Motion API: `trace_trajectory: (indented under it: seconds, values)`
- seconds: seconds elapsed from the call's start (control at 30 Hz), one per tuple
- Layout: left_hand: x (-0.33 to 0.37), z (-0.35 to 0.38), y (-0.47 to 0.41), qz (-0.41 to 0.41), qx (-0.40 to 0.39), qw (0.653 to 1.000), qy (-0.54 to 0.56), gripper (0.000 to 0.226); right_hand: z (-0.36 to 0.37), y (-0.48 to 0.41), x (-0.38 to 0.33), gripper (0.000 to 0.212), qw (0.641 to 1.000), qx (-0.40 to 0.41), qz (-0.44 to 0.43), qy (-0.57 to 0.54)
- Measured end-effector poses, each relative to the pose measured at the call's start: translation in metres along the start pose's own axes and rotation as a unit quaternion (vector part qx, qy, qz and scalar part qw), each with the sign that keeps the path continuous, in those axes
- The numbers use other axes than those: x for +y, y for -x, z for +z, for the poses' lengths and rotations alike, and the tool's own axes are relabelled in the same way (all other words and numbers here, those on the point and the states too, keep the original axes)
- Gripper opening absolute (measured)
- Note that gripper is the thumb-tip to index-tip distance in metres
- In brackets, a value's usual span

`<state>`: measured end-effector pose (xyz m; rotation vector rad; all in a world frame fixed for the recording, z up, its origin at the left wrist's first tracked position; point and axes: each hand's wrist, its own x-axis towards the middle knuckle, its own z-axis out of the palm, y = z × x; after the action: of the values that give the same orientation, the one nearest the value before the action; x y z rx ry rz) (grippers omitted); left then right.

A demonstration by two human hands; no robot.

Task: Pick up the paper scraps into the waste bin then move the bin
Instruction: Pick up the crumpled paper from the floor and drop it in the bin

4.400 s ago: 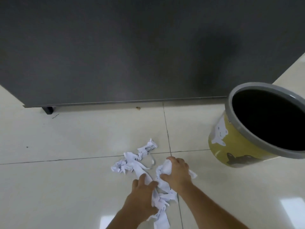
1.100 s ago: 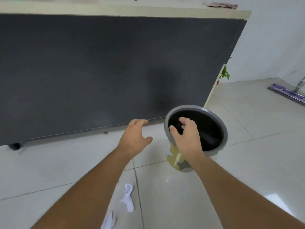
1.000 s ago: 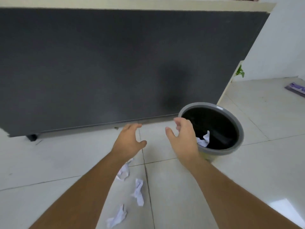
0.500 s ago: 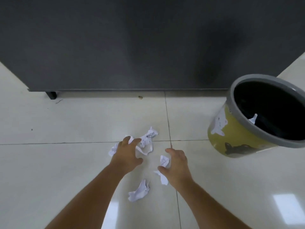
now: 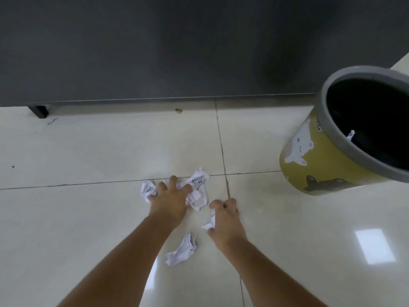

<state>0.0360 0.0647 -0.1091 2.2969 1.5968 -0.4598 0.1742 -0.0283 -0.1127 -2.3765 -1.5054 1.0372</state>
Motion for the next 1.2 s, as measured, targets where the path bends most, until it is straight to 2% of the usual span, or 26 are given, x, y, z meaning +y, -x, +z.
trace_trajectory:
  seconds: [0.2,0.27,0.43,0.73,0.93,1.2]
  values:
    - [0.002,0.007,0.004,0.037,-0.024,0.999,-0.014,0.029,-0.002,0.000,-0.001,0.037,0.998,0.014,0.027,-0.057]
    - [-0.001,0.006,0.005,0.035,-0.016,0.999,0.024,0.025,-0.007,0.001,-0.002,0.035,0.997,0.023,0.020,-0.077]
    - [-0.003,-0.017,0.011,0.036,0.041,0.984,0.169,0.016,-0.026,0.003,-0.010,0.035,0.990,0.058,0.009,-0.125]
    - [0.011,-0.109,0.037,0.024,0.138,0.961,0.238,0.011,-0.089,0.019,-0.034,0.037,0.977,0.119,-0.063,-0.165]
    - [0.081,-0.215,0.048,0.067,0.180,0.939,0.286,0.012,-0.199,0.041,-0.043,0.038,0.960,0.210,-0.071,-0.169]
    - [0.235,-0.336,0.062,0.177,0.225,0.913,0.292,0.013,-0.370,0.091,-0.004,0.037,0.918,0.355,-0.048,-0.169]
